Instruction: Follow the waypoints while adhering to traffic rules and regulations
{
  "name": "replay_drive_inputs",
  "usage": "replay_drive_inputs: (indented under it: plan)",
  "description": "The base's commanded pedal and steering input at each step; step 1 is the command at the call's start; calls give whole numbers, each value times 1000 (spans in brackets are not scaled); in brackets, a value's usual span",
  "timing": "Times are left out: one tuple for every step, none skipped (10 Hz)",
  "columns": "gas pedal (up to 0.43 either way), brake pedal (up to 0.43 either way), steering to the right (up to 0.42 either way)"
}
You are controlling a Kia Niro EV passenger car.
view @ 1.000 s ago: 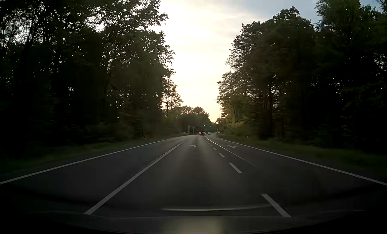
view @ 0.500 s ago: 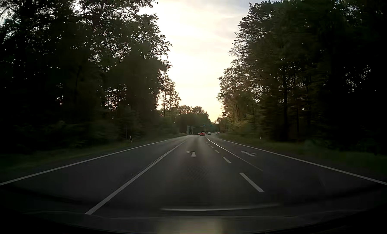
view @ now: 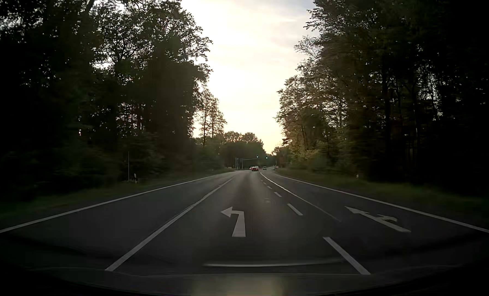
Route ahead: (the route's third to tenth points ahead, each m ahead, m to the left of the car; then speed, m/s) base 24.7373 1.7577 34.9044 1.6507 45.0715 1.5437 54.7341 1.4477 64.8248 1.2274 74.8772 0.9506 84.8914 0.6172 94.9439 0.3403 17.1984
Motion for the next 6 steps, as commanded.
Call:
replay_drive_inputs:
  plan:
    - [0,146,1]
    - [0,146,1]
    - [0,152,0]
    - [0,152,0]
    - [0,152,0]
    - [0,152,1]
